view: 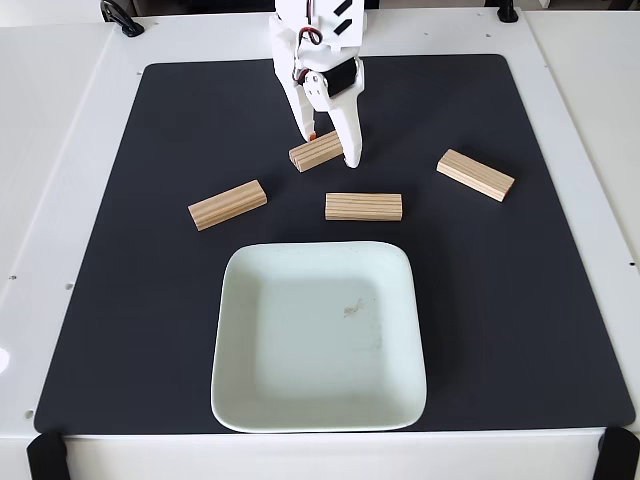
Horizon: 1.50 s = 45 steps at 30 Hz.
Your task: Pick up the wooden block and place them on the plate.
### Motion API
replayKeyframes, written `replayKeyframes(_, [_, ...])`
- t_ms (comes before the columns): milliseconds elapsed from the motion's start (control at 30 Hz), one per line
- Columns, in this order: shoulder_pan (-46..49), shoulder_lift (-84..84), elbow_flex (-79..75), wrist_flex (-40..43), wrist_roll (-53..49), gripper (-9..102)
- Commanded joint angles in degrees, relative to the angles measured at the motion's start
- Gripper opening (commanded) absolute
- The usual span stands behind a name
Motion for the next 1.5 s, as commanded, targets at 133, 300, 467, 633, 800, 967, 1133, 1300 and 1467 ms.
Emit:
replayKeyframes(133, [-0.79,-0.09,0.09,-3.78,0.26,31])
replayKeyframes(300, [-2.11,-0.18,0.18,-5.19,0.18,31])
replayKeyframes(467, [-2.99,-0.18,0.26,-5.19,0.26,31])
replayKeyframes(633, [-2.99,-0.18,0.35,-4.57,0.26,17])
replayKeyframes(800, [-2.64,-0.26,0.35,-4.48,0.26,0])
replayKeyframes(967, [-2.64,-0.18,0.35,-4.48,0.26,0])
replayKeyframes(1133, [-3.87,4.04,-2.99,-4.39,0.70,0])
replayKeyframes(1300, [-4.83,15.47,-10.99,-4.31,12.22,0])
replayKeyframes(1467, [-4.92,19.25,-18.98,0.26,20.65,0])
